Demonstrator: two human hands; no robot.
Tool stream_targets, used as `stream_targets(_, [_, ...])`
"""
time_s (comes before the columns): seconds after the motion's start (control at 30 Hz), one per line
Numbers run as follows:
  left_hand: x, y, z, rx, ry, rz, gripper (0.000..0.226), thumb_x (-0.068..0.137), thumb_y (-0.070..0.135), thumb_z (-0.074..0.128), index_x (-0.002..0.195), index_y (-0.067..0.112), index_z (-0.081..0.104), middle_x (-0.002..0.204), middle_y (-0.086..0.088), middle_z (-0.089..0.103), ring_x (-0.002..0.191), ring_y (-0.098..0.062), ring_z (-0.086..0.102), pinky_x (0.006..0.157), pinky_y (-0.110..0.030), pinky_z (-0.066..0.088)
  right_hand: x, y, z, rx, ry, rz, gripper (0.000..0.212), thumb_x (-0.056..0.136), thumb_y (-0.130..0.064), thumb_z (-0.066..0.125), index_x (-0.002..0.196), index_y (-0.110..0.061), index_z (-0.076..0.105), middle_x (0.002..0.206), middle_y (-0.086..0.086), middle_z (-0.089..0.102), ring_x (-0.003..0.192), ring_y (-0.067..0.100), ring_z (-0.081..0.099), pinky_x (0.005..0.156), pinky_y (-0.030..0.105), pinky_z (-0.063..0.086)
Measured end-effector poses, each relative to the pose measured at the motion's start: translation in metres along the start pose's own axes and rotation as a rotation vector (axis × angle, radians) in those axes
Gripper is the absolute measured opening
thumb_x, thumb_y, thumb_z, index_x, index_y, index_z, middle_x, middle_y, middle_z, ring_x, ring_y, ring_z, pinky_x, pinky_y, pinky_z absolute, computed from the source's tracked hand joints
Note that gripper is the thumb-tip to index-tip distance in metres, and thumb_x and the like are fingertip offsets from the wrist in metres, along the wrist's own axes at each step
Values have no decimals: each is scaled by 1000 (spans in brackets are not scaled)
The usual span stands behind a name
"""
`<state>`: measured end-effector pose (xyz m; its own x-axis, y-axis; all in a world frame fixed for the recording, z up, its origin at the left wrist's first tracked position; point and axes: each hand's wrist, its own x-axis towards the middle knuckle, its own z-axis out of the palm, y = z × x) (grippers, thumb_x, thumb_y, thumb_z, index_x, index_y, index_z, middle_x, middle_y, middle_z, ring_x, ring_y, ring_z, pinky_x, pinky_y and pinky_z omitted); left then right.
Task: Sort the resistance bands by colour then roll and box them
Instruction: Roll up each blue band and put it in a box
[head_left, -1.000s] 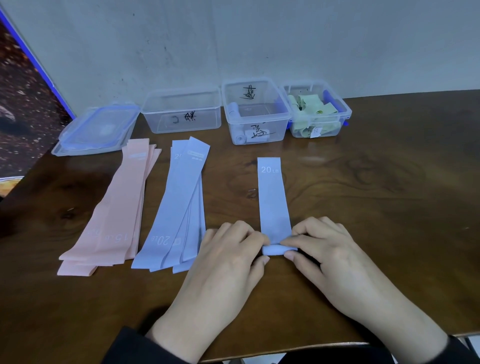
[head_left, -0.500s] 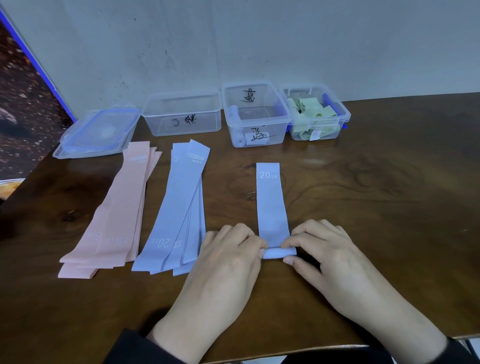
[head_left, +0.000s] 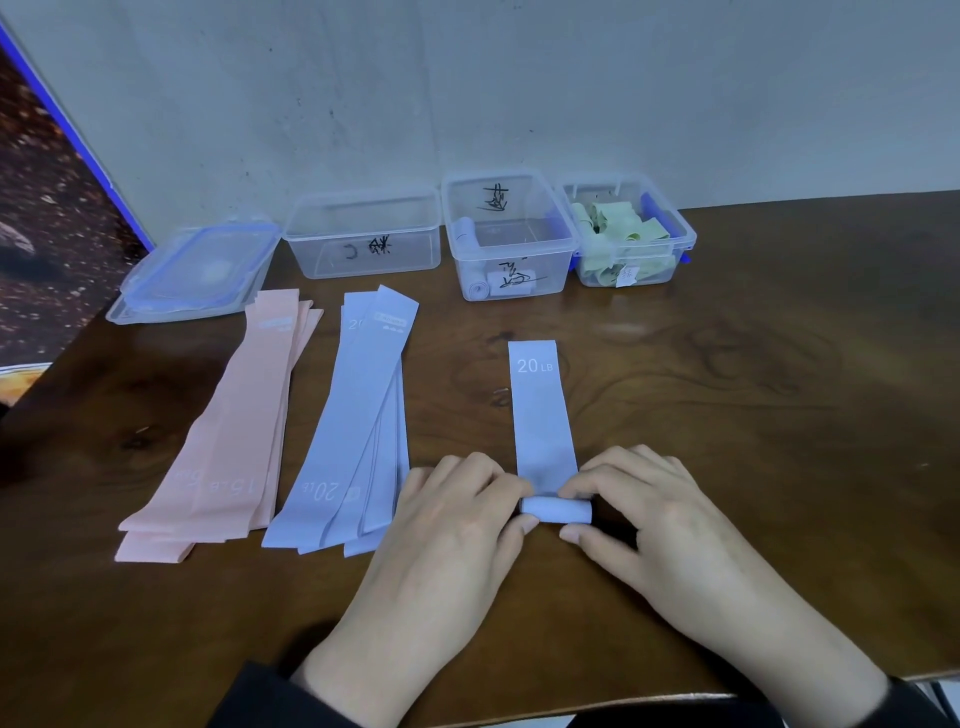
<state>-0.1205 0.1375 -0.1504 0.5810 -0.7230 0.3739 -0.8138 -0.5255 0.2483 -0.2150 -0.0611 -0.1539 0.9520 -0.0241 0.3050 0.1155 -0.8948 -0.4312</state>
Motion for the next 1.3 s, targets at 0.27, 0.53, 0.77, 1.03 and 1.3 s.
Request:
stream_targets(0.27, [-1,-1,-1,-16,-37,-9,22,92,41,59,112,31,65,101,17,51,94,-5,47,79,-29,46,0,2,3,-34,8,-8,36,97,-48,46,109,-30,74,103,-20,55,96,5,53,86,32,47])
stream_targets(0.53, [-1,1,-2,-3,-35,-15,20,94,38,58,107,28,69,99,16,53,93,-4,47,79,-28,45,0,0,-3,24,-17,4,20,93,-47,56,106,-36,66,106,-25,55,101,3,53,91,29,43])
stream_targets(0.77, [-2,-1,-2,-27,-18,-9,19,90,35,66,108,31,64,100,17,54,93,-5,49,80,-29,46,-1,-1,-1,-1,-10,1,34,97,-50,47,113,-32,71,107,-25,54,101,2,53,90,27,43])
stream_targets(1.03, [-2,-1,-1,-40,-8,-12,22,93,38,56,111,29,65,100,16,53,92,-7,50,79,-32,47,0,0,-1,-5,-16,14,26,96,-49,50,109,-35,67,107,-26,54,102,2,53,90,24,40])
stream_targets(1.3, [-1,0,-2,-23,-6,-8,21,94,36,52,108,28,66,100,14,56,92,-8,52,79,-33,49,-1,1,-1,9,-25,29,40,96,-54,47,121,-33,70,110,-26,55,106,1,52,92,26,41])
